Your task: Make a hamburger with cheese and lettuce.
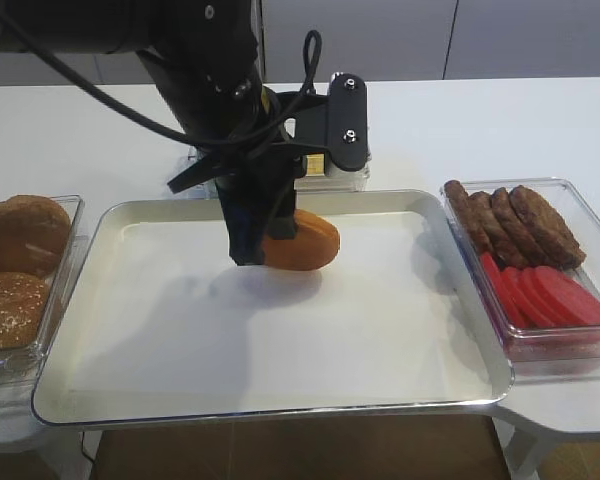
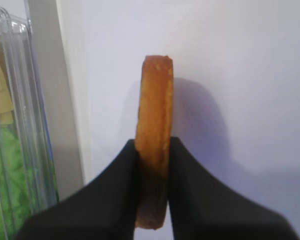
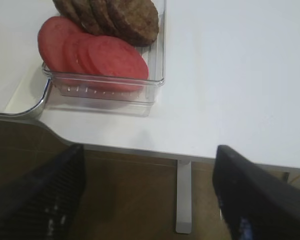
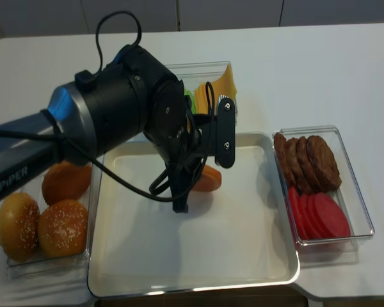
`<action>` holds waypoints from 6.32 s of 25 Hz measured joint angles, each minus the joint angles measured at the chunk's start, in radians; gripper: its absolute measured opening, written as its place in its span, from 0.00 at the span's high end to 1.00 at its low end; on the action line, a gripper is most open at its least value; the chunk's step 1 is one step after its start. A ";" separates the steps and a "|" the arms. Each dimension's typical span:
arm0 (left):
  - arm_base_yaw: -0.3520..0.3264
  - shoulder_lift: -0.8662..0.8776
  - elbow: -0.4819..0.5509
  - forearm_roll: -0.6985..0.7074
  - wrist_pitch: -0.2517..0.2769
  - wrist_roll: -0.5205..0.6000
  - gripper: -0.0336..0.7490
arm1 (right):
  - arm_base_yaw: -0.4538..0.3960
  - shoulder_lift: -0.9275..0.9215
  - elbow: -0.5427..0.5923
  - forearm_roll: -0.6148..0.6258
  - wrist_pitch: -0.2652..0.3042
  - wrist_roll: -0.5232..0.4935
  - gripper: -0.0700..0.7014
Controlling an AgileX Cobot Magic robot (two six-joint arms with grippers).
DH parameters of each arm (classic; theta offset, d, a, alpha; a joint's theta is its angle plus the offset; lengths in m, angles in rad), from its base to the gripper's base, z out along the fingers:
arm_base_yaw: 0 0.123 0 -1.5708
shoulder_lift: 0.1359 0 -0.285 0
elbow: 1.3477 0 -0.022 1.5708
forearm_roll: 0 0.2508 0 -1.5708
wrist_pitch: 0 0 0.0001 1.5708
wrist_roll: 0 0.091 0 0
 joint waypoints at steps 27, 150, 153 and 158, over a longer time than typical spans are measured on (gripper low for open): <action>0.000 0.000 -0.001 0.000 0.024 -0.097 0.81 | 0.000 0.000 0.000 0.000 0.000 -0.004 0.11; 0.116 -1.602 0.659 -0.124 0.386 -0.729 0.51 | 0.000 0.000 0.001 -0.001 0.002 -0.001 0.11; 0.116 -1.665 0.707 -0.155 0.386 -0.729 0.51 | 0.000 0.000 0.001 -0.001 0.002 -0.001 0.11; 0.116 -1.712 0.803 -0.166 0.379 -0.713 0.51 | 0.000 0.000 0.001 -0.001 0.002 -0.001 0.11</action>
